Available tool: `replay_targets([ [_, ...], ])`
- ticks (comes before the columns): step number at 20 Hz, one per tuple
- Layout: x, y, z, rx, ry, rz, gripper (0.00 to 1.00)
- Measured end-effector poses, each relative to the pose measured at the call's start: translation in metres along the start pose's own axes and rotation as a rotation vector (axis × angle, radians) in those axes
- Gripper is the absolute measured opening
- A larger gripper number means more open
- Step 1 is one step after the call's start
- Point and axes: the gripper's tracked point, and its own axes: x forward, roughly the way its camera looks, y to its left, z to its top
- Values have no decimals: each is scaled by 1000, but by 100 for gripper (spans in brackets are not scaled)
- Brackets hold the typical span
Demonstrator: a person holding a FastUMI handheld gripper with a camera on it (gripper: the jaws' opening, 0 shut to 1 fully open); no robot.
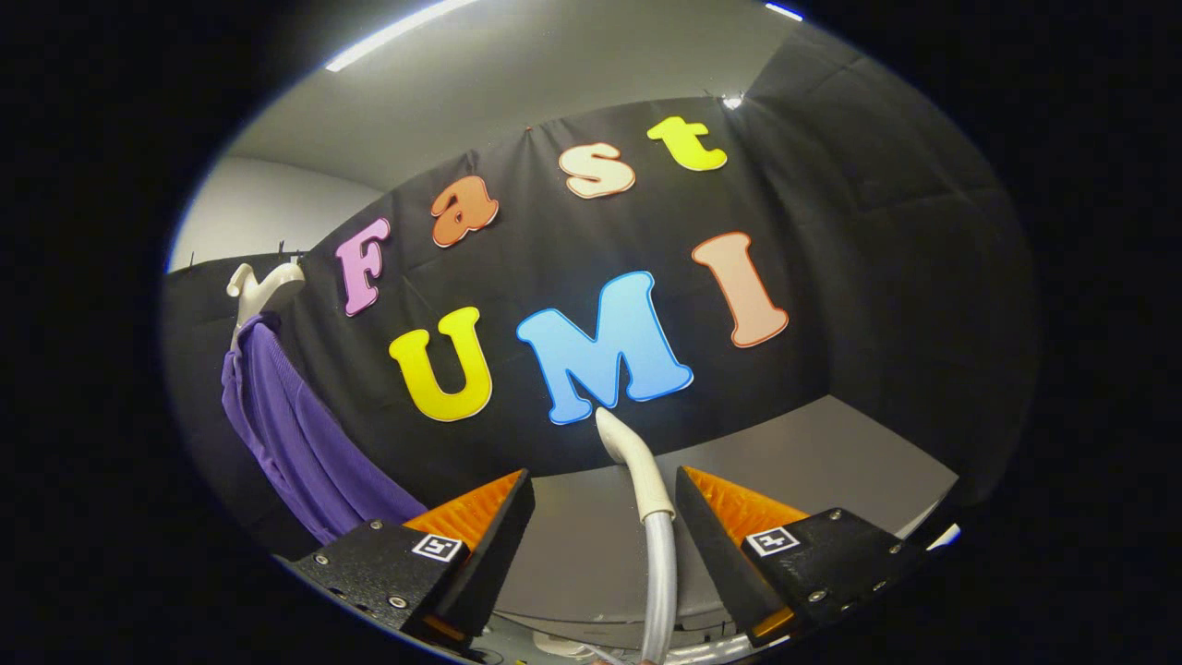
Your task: Iron the clothes twice with a garment steamer, once on the left side and once on the right side.
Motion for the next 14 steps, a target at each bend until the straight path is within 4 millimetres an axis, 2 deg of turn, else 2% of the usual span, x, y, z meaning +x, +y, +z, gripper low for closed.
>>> replay_targets([
  [3, 34, -16, -11, 111, 97, 55, 95],
  [7, 70, -27, -32, 265, 232, 119, 95],
  [11, 95, -32, -48, 409, 348, 165, 95],
  [14, 106, -42, -58, 490, 409, 172, 95],
])
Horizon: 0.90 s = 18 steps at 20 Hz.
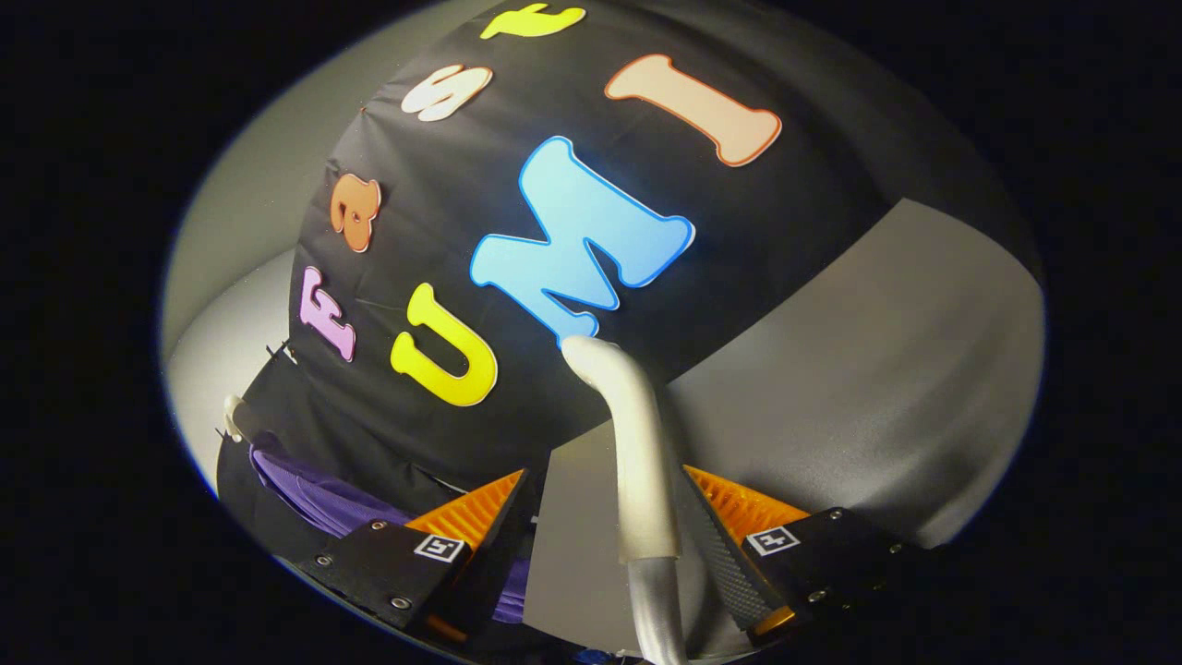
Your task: Iron the clothes twice with a garment steamer, once on the left side and once on the right side.
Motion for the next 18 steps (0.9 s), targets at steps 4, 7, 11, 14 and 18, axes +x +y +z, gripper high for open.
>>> replay_targets([
  [4, 22, -9, -11, 52, 89, -2, 94],
  [7, 32, -8, -25, 114, 169, 24, 94],
  [11, 40, -3, -27, 207, 207, 58, 80],
  [14, 45, -11, -33, 222, 225, 42, 61],
  [18, 44, -10, -35, 241, 236, 53, 39],
])
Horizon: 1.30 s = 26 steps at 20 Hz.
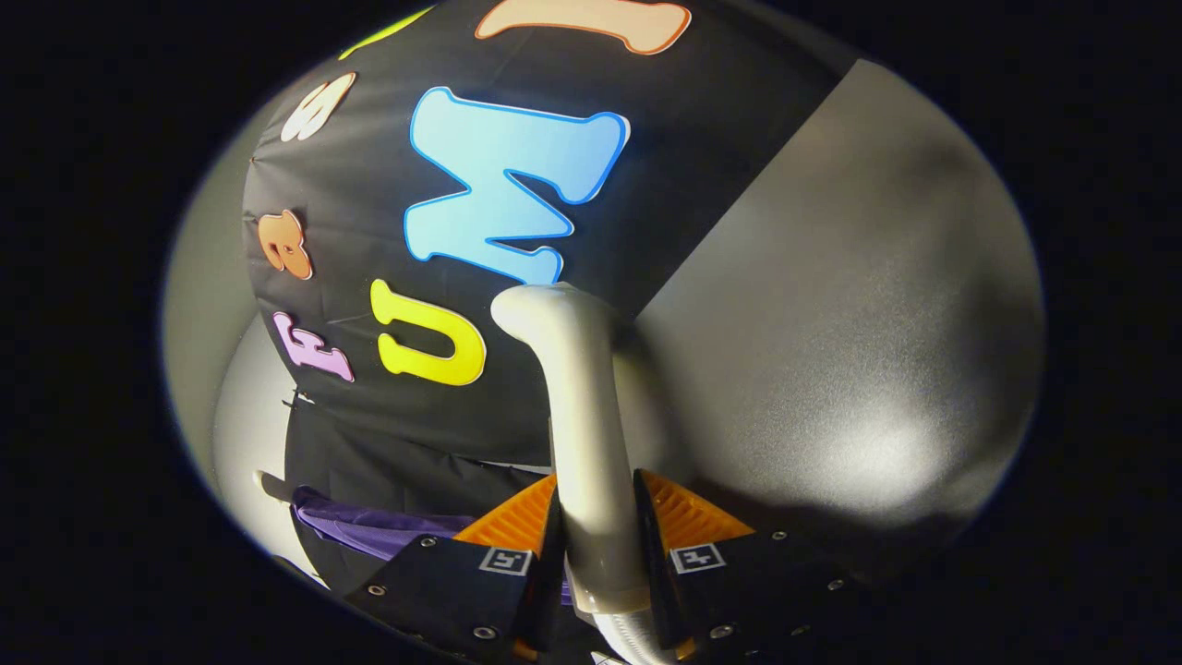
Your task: Iron the clothes twice with a garment steamer, once on the left side and once on the right side.
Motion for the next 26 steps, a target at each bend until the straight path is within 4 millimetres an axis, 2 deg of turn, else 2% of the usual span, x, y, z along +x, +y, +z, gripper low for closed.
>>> replay_targets([
  [6, -6, 8, 2, -23, -55, 4, 30],
  [9, -21, 18, 4, -62, -140, -13, 29],
  [11, -36, 26, -3, -87, -185, -34, 29],
  [13, -49, 38, -23, -79, -208, -32, 29],
  [17, -69, 60, -76, -99, -258, -40, 29],
  [20, -77, 76, -126, -119, -285, -61, 29],
  [22, -84, 83, -158, -160, -312, -86, 29],
  [26, -100, 107, -204, -286, -417, -131, 29],
])
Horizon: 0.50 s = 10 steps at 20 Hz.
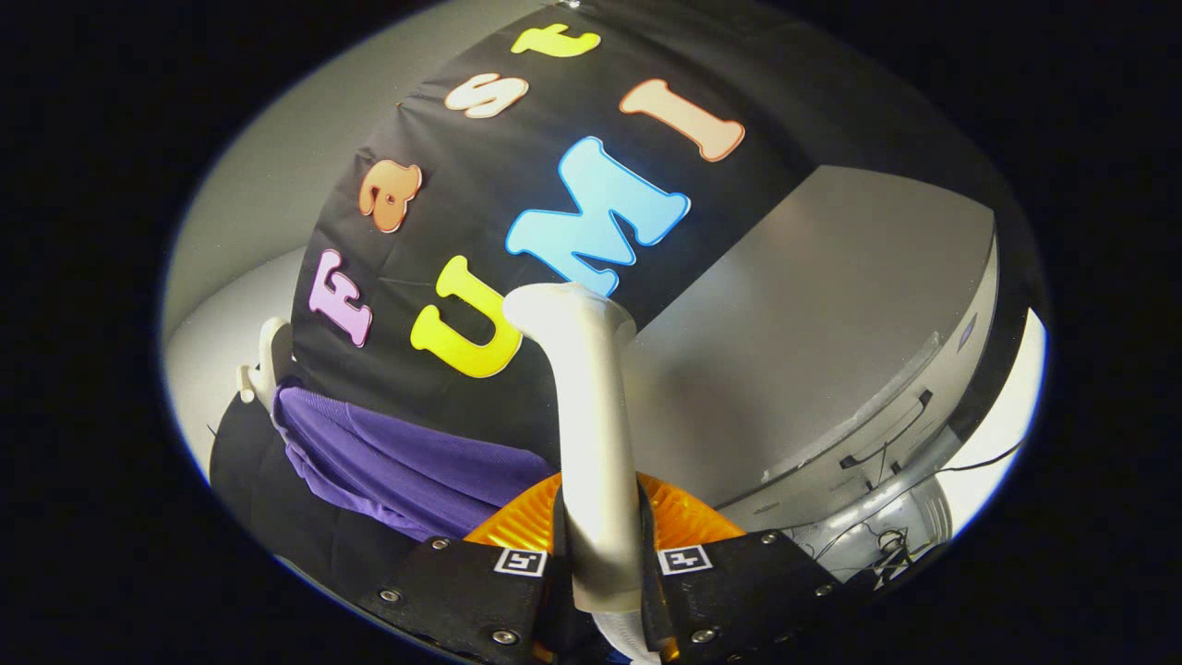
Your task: Iron the clothes twice with a garment steamer, once on the left side and once on the right side.
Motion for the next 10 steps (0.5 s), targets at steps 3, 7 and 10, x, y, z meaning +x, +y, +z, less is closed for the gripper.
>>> replay_targets([
  [3, -24, 29, -22, -90, -51, -3, 29],
  [7, -44, 72, -46, -224, -145, -4, 29],
  [10, -45, 104, -56, -341, -224, 15, 29],
])
